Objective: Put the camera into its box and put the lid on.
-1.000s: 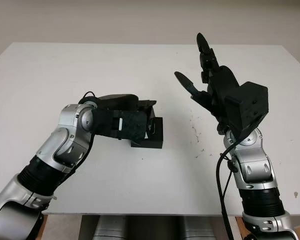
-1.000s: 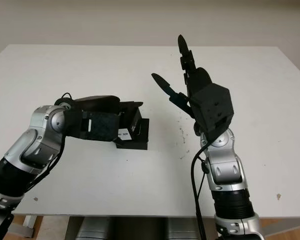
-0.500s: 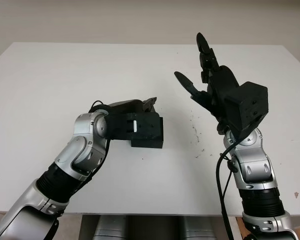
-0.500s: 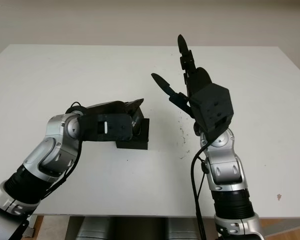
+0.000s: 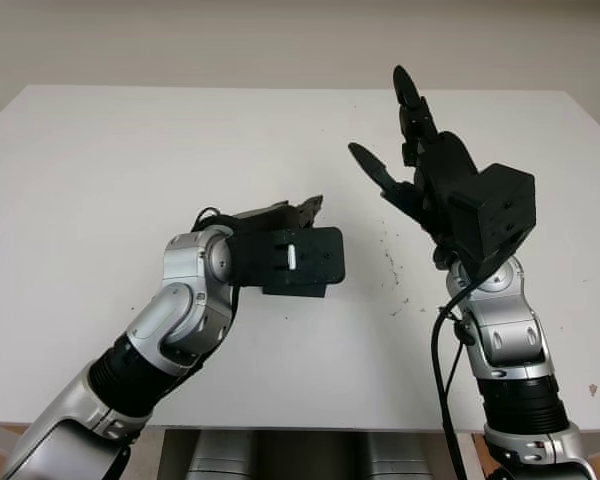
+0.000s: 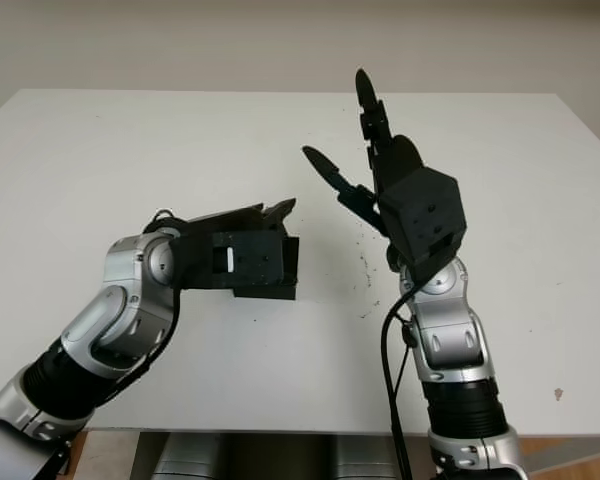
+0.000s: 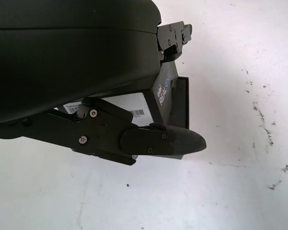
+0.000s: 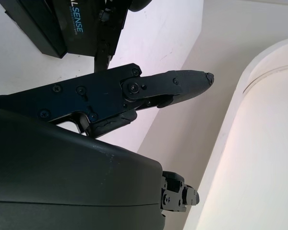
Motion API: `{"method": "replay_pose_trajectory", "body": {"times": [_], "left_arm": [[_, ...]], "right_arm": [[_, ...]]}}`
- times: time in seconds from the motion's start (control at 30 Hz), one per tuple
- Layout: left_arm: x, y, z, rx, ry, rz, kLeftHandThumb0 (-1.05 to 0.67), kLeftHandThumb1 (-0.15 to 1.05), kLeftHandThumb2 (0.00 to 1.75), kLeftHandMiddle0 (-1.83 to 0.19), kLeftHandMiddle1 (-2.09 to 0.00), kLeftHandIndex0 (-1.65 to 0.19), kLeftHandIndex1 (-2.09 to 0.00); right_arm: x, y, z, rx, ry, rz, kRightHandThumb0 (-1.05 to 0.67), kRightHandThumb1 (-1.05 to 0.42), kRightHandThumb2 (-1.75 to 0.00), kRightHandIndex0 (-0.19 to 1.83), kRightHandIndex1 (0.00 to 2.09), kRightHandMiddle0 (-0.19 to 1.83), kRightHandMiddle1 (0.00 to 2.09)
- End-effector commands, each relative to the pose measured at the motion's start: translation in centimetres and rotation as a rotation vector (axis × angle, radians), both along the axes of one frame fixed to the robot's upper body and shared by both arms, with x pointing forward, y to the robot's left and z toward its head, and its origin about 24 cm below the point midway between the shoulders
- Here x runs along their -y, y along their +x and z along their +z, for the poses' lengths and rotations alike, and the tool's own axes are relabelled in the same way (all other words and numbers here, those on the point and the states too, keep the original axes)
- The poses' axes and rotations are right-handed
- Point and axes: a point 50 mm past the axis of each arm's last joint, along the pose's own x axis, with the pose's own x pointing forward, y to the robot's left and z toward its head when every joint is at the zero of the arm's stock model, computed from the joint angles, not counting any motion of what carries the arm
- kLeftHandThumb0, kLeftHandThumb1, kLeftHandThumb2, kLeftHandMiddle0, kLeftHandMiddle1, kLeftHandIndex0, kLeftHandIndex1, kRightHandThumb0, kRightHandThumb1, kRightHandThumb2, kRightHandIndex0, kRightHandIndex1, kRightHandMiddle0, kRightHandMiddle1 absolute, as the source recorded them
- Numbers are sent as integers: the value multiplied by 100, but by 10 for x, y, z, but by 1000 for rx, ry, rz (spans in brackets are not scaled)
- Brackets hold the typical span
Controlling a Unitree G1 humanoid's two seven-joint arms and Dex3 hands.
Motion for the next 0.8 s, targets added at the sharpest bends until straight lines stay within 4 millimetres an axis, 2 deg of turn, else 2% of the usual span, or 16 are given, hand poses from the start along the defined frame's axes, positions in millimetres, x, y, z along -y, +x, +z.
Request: {"method": "replay_pose_trajectory", "body": {"times": [0.0,0.4,0.77], "left_arm": [[9,-5,5,-8,-20,-25,-60,105,35,19,0,19,0],[28,-18,6,-134,-194,-13,-57,105,35,19,0,19,0],[28,-18,19,-70,-246,-85,-61,105,38,19,0,19,0]], "right_arm": [[-3,1,4,17,7,6,-67,-105,-22,-16,5,-8,6],[-3,2,3,9,17,7,-69,-105,-22,-16,5,-8,6],[-1,2,4,14,25,11,-68,-105,-22,-17,5,-8,6]]}}
